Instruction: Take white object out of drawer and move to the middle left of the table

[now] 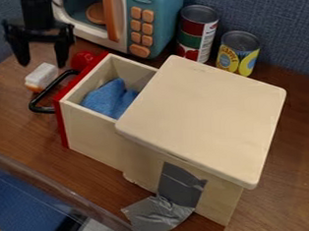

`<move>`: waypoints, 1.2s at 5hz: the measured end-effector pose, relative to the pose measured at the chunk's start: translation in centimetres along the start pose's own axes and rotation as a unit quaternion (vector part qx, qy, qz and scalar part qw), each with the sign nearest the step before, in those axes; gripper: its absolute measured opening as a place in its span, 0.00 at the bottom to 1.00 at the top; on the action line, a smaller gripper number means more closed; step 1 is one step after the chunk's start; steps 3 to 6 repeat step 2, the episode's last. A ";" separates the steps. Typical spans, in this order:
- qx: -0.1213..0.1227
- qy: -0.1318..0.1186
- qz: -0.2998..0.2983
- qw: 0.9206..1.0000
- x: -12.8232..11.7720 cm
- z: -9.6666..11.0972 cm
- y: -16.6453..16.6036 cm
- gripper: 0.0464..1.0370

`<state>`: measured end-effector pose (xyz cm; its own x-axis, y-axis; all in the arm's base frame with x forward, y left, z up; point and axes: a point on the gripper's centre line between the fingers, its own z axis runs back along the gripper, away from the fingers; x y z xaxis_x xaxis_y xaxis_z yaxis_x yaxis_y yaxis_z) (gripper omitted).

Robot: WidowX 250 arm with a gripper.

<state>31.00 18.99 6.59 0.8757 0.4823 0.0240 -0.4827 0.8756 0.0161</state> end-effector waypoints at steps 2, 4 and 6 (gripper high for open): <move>-0.034 -0.046 -0.058 0.997 -1.6 7.3 -2.2 0.96; -0.034 -0.046 -0.058 0.997 -1.6 7.3 -2.2 0.96; -0.034 -0.046 -0.058 0.997 -1.6 7.3 -2.2 0.96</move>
